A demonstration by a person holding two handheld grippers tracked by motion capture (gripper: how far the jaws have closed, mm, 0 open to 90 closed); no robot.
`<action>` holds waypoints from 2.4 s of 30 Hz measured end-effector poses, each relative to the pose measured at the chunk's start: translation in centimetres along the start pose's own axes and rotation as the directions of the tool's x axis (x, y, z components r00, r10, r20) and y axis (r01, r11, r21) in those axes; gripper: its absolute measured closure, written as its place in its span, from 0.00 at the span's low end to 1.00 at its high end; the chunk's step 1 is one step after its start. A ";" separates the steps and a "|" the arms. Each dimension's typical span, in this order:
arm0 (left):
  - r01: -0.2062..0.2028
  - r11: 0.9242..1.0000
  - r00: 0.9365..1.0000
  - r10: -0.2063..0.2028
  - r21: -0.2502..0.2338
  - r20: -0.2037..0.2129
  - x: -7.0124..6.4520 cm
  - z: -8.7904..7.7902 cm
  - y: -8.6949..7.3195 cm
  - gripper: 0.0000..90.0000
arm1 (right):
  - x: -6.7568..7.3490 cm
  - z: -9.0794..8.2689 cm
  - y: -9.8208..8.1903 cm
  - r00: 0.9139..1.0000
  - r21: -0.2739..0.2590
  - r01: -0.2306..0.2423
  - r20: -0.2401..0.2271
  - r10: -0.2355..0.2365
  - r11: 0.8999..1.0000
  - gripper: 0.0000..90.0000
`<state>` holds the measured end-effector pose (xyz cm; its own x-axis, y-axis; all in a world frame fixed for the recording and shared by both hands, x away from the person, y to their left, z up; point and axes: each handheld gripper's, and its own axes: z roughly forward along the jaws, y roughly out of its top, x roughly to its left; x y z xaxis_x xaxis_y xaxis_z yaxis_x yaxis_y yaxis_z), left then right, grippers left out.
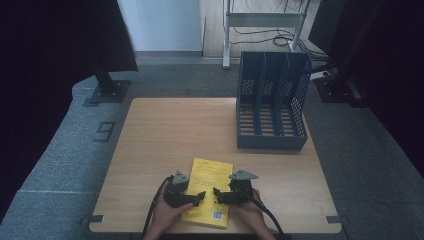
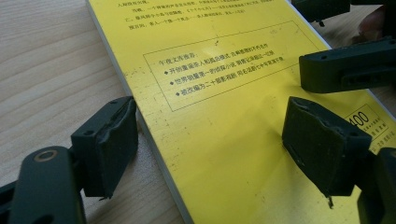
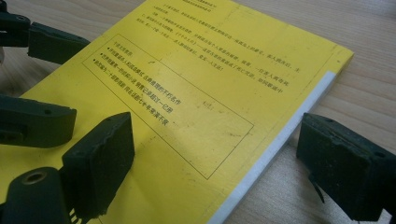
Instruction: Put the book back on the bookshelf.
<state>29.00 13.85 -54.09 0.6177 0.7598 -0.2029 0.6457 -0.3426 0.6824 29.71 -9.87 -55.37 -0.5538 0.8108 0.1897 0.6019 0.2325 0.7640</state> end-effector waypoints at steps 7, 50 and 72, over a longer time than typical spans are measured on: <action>0.009 1.000 1.000 -0.009 0.002 -0.011 -0.1 0.1 0.1 0.20 | 0.0 0.0 0.0 1.000 0.000 -0.002 0.000 0.002 1.000 0.12; 0.021 0.997 1.000 -0.020 -0.071 0.014 -0.7 -0.9 1.4 0.40 | 0.0 0.0 0.0 1.000 -0.002 -0.006 -0.001 0.006 1.000 0.12; 0.057 0.998 0.998 -0.056 -0.026 0.032 0.9 1.3 3.1 0.54 | 0.0 0.0 0.0 1.000 -0.002 -0.006 -0.003 0.006 1.000 0.12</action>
<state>32.11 12.73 -53.01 0.5944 0.7599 -0.2632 0.6679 -0.2843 0.6878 29.72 -9.92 -55.37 -0.5521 0.8103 0.1962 0.6043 0.2268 0.7638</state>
